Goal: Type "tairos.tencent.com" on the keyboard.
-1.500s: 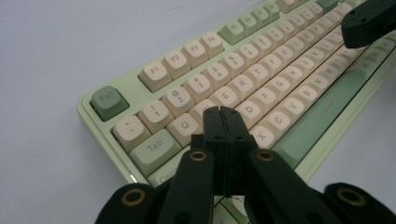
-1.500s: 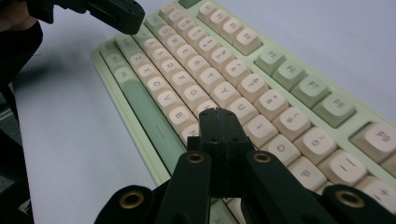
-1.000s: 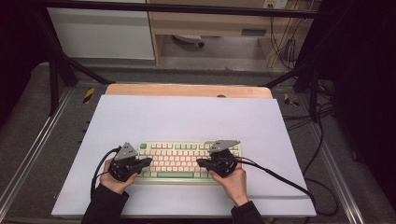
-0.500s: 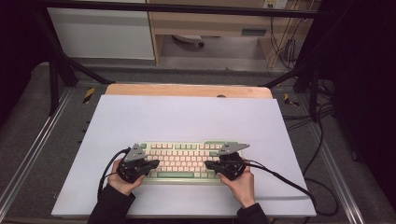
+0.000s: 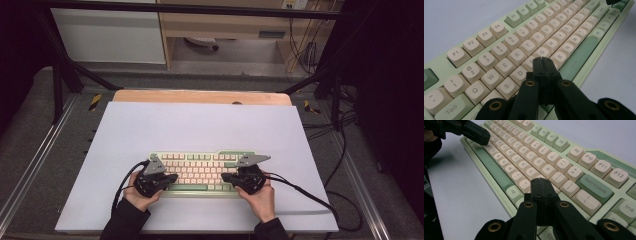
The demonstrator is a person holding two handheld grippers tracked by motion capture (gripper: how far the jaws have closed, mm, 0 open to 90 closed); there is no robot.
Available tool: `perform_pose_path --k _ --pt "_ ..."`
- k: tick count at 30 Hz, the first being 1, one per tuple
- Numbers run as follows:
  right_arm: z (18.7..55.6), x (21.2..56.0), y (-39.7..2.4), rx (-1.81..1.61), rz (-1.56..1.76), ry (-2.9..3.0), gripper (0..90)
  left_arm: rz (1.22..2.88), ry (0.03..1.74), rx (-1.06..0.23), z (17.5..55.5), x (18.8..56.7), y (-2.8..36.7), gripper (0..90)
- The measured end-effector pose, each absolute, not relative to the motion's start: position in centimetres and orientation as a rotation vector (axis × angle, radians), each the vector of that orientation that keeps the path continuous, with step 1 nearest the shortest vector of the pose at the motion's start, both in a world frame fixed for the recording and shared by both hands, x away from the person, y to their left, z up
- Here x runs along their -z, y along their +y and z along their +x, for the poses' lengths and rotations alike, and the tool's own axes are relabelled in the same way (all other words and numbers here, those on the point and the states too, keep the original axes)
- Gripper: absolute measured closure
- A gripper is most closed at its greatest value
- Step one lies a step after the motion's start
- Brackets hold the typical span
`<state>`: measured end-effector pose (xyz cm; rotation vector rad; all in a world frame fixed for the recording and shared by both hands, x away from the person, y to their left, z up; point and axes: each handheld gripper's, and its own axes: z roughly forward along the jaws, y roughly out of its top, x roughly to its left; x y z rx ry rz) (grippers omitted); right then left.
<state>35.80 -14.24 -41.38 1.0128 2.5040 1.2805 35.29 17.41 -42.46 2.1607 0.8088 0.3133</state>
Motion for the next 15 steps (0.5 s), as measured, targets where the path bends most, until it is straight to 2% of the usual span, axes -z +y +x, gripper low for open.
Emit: perform_pose_path --k 15 --pt "35.81 41.45 -14.36 -1.281 1.015 2.503 90.0 2.168 0.804 -0.311 35.32 42.86 17.35 90.0"
